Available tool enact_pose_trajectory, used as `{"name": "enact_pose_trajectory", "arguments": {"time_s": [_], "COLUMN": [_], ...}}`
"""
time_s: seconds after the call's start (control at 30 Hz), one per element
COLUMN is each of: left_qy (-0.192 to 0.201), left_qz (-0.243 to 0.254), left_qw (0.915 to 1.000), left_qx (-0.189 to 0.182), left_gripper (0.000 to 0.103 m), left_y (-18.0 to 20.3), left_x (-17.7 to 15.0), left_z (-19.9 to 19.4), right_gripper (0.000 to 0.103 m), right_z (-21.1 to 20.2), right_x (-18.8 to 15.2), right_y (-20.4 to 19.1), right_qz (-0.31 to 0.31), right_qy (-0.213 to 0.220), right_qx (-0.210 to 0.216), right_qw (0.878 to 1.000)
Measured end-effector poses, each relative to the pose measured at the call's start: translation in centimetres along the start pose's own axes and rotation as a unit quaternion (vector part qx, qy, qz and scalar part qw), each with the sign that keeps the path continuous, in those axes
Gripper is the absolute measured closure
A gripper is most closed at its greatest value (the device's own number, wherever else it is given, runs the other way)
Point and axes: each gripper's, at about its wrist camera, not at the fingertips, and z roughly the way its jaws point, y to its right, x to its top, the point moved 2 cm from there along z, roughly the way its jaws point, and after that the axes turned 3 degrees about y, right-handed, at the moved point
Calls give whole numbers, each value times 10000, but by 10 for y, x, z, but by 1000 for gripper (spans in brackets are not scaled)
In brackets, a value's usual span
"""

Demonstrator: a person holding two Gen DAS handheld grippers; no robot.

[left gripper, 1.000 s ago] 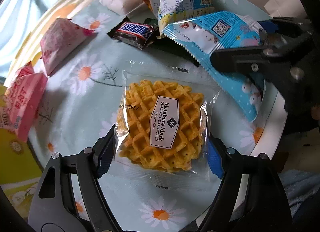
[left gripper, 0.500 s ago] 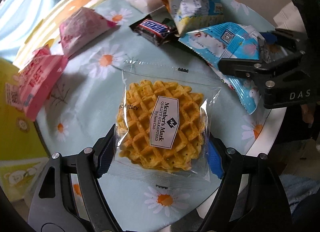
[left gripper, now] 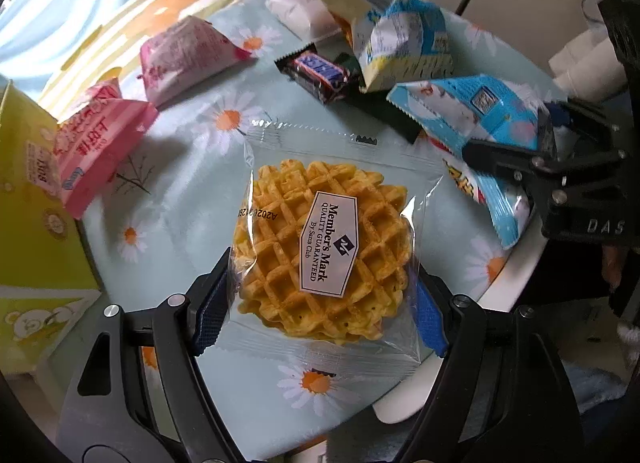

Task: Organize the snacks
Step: 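Carry both snacks over the yellow box and open both grippers to drop them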

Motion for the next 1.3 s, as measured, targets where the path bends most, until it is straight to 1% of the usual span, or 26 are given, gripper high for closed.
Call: {"name": "enact_pose_trajectory", "arguments": {"time_s": [0.13,0.3,0.57,0.7,0.83,1.0,1.1,1.27,1.3], "left_qy": [137,405,887,1141,1424,1733,1798,1845,1843], "left_qz": [-171,-417,-1057,-1377,-1630,-2067,-2226,-2502,-2535], "left_qw": [9998,9981,9894,9825,9734,9579,9523,9429,9416], "left_qx": [42,209,464,520,750,978,1061,1192,1228], "left_gripper": [28,28,28,28,28,28,28,28,28], "left_y": [-1,-3,-25,-44,-75,-135,-172,-248,-258], "left_x": [5,9,14,13,9,-2,-8,-29,-33], "left_z": [-15,-41,-98,-128,-154,-183,-193,-209,-210], "right_gripper": [25,25,25,25,25,25,25,25,25], "right_z": [-15,-37,-68,-78,-86,-87,-79,-60,-53], "right_x": [9,27,64,84,105,128,141,160,164], "right_y": [-2,-10,-28,-52,-87,-141,-178,-247,-264], "right_qz": [-36,-210,-430,-648,-938,-1262,-1388,-1504,-1554], "right_qy": [147,365,698,859,1047,1212,1271,1251,1234], "right_qx": [67,157,487,658,839,1031,1144,1435,1466], "right_qw": [9999,9990,9954,9920,9865,9792,9754,9701,9691]}}
